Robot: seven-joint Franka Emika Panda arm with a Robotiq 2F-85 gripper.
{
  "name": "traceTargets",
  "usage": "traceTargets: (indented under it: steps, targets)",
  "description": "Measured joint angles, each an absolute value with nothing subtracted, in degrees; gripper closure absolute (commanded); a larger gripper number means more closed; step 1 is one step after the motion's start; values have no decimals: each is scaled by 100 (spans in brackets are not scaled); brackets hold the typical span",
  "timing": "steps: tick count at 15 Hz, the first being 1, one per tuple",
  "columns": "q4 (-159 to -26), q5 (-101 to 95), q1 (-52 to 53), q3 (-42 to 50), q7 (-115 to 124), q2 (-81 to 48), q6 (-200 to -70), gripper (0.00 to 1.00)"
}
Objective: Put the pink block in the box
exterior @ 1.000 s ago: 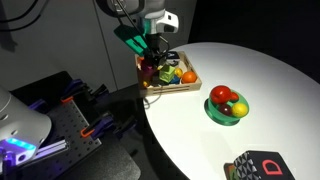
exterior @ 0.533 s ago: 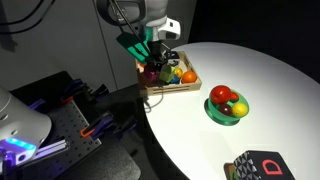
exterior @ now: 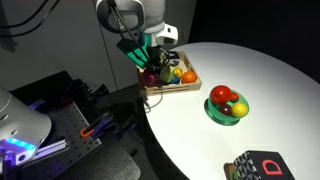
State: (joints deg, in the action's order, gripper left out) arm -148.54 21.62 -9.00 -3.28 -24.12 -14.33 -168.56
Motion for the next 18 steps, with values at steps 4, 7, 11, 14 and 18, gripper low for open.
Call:
traceTargets:
  steps: [4,7,11,14,18]
  targets:
    - [-14854,2162,-906,-365,-2414,-1504,-16923,5]
    - [-14844,2163,-983,-448,-2429,-1497,-16923,0]
    - [-14819,2224,-1210,-636,-2481,-1402,-16900,0]
    - [-14778,2348,-1369,-749,-2491,-1260,-16785,0]
    - [-14692,2424,-1485,-770,-2491,-1004,-16454,0]
